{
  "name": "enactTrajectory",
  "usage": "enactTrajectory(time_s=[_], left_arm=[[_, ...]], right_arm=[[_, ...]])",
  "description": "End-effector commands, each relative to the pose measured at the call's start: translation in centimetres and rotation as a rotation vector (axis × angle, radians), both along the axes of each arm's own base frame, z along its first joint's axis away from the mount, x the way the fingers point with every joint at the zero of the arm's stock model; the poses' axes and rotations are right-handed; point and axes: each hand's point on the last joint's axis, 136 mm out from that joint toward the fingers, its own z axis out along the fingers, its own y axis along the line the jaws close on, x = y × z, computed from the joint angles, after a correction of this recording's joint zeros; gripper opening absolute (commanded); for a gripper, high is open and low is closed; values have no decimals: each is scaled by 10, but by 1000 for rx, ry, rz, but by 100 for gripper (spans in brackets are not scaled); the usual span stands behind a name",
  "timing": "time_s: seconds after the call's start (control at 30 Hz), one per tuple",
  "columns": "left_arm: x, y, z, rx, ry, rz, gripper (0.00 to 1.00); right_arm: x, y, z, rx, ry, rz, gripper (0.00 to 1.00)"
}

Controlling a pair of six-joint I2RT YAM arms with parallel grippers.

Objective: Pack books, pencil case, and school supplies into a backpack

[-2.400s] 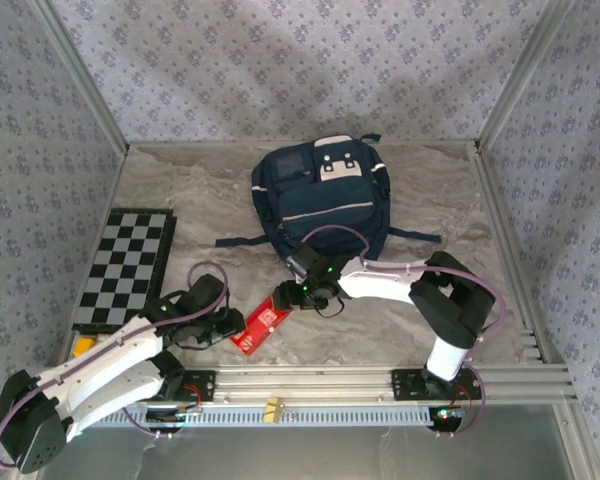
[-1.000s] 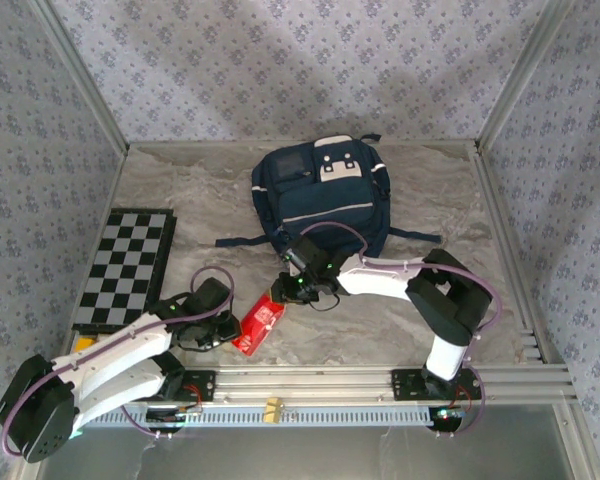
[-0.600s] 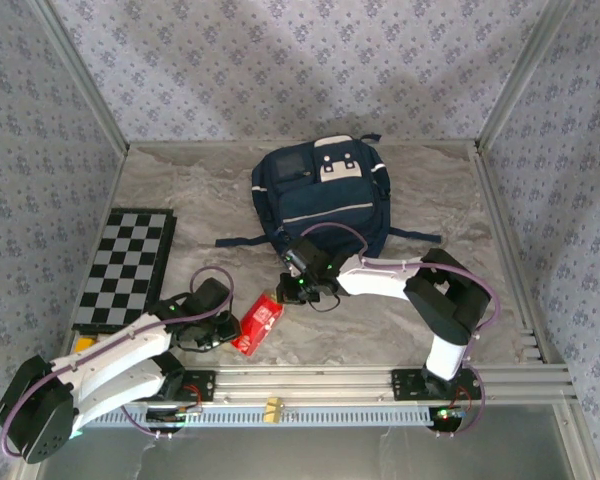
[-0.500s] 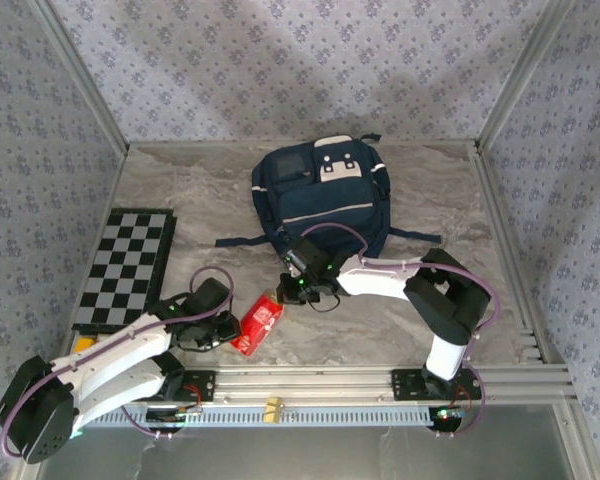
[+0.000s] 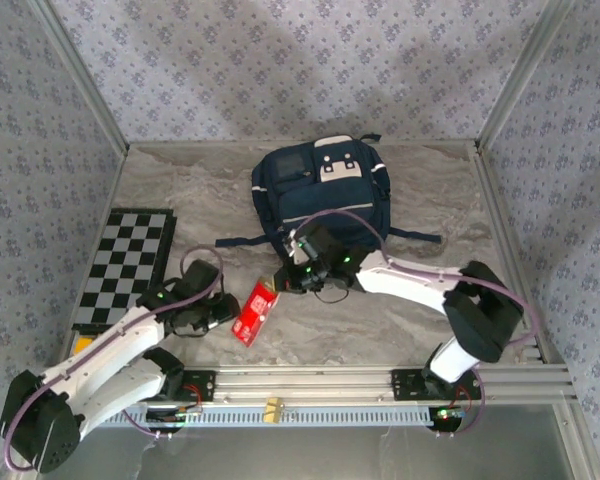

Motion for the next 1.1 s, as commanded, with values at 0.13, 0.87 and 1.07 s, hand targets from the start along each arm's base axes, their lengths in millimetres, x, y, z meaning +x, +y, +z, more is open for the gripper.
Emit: enactTrajectory(time_s=[0.13, 0.87, 1.07], left_arm=[[44, 4, 68, 30, -180, -53, 47], [178, -176, 143, 261, -832, -918, 78], [181, -207, 110, 345, -803, -1062, 84]], right_arm=[[33, -41, 101, 226, -71, -73, 0], [92, -304, 185, 294, -182, -743, 0], [87, -326, 171, 294, -160, -806, 0]])
